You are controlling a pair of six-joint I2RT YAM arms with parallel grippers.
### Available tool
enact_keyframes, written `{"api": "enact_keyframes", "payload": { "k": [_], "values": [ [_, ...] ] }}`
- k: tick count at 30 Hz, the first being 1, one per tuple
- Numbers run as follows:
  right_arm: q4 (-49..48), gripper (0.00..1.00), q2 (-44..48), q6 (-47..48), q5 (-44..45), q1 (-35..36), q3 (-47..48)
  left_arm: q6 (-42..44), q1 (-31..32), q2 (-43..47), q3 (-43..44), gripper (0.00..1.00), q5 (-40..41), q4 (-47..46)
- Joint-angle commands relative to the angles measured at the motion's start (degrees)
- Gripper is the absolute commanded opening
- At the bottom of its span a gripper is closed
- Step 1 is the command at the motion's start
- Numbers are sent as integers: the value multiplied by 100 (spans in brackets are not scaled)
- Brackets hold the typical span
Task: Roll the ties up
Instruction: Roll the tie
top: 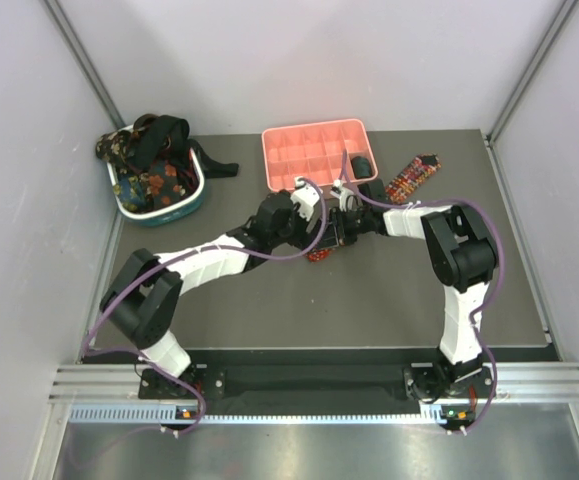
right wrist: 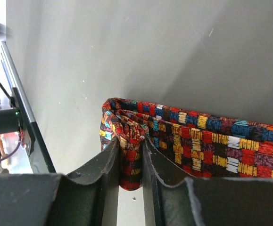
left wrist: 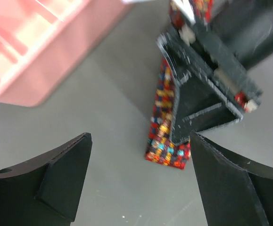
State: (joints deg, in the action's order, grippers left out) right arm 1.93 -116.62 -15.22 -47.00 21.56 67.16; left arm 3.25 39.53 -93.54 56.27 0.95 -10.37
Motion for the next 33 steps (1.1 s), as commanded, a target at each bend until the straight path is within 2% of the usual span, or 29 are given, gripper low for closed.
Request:
{"api": "enact_keyframes", "payload": {
  "k": [1,4,7,10,12,16,22,33],
  "values": [
    [105,13,78,125,192,-64,-115,141,20,-278,323,90,-630,166],
    [71,13,52,99,174,-56,-115,237,20,-410,323,92,-885,141],
    [61,13,69,98,148,-64,-124,316,20,-638,402,99,-1025,140],
    [0,13,78,55,113,-64,-141,553,37,-850,630,99,-1377,377],
    [0,13,69,37,104,-64,-141,694,107,-929,648,99,-1238,387],
    [-35,13,25,19,60,-56,-124,1151,187,-1114,657,91,-1211,431],
    [-44,13,8,2,42,-64,-124,1328,257,-1342,780,83,-1009,501],
    [17,13,-28,63,25,-64,-71,1635,301,-1536,754,73,-1194,220]
  ]
}}
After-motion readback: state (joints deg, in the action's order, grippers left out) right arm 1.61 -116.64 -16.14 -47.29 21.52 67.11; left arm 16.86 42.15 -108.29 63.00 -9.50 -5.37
